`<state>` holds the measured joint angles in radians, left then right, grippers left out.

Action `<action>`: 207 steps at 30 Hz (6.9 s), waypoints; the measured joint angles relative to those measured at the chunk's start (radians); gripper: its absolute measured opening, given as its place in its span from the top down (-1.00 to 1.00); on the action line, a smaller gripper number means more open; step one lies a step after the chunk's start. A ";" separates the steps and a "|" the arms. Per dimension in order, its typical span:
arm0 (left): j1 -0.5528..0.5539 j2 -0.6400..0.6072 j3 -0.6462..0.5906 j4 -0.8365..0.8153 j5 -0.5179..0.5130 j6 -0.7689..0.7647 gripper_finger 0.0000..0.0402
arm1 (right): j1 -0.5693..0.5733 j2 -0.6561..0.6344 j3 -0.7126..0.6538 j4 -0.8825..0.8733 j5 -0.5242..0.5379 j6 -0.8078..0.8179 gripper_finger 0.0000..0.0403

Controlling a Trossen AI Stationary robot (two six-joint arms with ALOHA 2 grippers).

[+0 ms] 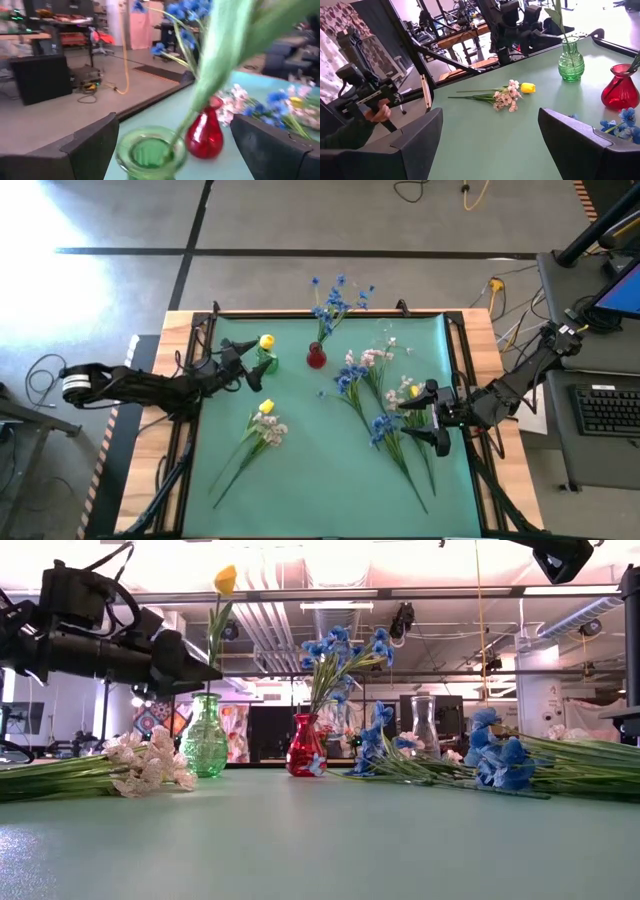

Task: Sort flowers into vase by color
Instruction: Put the middle yellow flower into the green vase, then put the bottom right white flower into the transparent vase

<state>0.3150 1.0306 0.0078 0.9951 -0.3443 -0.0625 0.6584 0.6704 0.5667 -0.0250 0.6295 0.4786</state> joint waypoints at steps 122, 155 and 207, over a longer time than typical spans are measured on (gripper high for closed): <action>-0.808 0.625 1.111 -1.340 -0.404 -0.454 -0.49 | -0.101 0.546 0.114 -0.859 -0.461 1.095 -0.47; -0.698 0.603 1.110 -1.440 -0.410 -0.417 -0.49 | -0.115 0.731 0.114 -0.794 -0.472 1.056 -0.14; -0.719 0.511 1.129 -1.498 -0.221 -0.439 -0.49 | -0.308 0.263 0.115 0.269 0.550 -0.126 0.91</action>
<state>-0.4038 1.5415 1.1366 -0.5029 -0.5654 -0.5018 0.3505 0.9332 0.6817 0.2439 1.1797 0.3529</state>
